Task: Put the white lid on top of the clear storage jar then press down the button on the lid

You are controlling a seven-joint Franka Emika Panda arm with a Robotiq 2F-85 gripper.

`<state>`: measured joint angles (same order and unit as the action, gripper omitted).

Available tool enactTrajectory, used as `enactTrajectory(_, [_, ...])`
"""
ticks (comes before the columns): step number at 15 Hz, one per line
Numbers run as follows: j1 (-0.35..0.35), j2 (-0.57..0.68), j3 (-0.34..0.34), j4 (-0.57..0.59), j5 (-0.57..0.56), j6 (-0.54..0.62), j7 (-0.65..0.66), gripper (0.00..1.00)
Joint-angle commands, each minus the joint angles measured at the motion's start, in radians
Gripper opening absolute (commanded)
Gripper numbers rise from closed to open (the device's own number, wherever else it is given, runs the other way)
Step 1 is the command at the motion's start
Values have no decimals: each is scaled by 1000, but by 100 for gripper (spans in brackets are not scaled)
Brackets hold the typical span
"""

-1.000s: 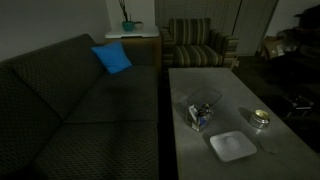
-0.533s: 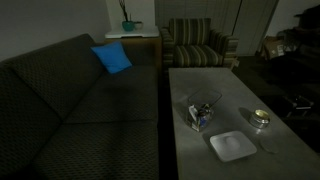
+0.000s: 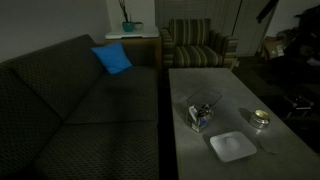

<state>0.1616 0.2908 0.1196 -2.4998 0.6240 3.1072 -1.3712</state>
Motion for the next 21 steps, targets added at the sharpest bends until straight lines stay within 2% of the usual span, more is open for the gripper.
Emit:
enactTrajectory(1, [74,223,-112,84,-230,88,223,100])
enactTrajectory(2, [105,279,-157,125,-305,65,291,100])
enactTrajectory(3, [107,311,-176,158,-402,21,388,100])
enactTrajectory(4, [43,220,-119,67,-466,54,421,100])
enactTrajectory(5, [58,266,-144,99,-519,51,481,100])
enactTrajectory(7, [65,316,-156,139,-538,51,502,100])
enactTrajectory(11, [74,308,-164,143,-566,61,532,100])
enactTrajectory(13, [75,331,-168,181,-649,41,655,100])
enactTrajectory(15, [48,365,-132,240,-693,-23,775,100])
enactTrajectory(17, [71,408,-142,303,-728,-84,901,100])
enactTrajectory(19, [124,459,-180,372,-754,-134,1044,100])
enactTrajectory(21, [133,526,-172,452,-764,-196,1138,100])
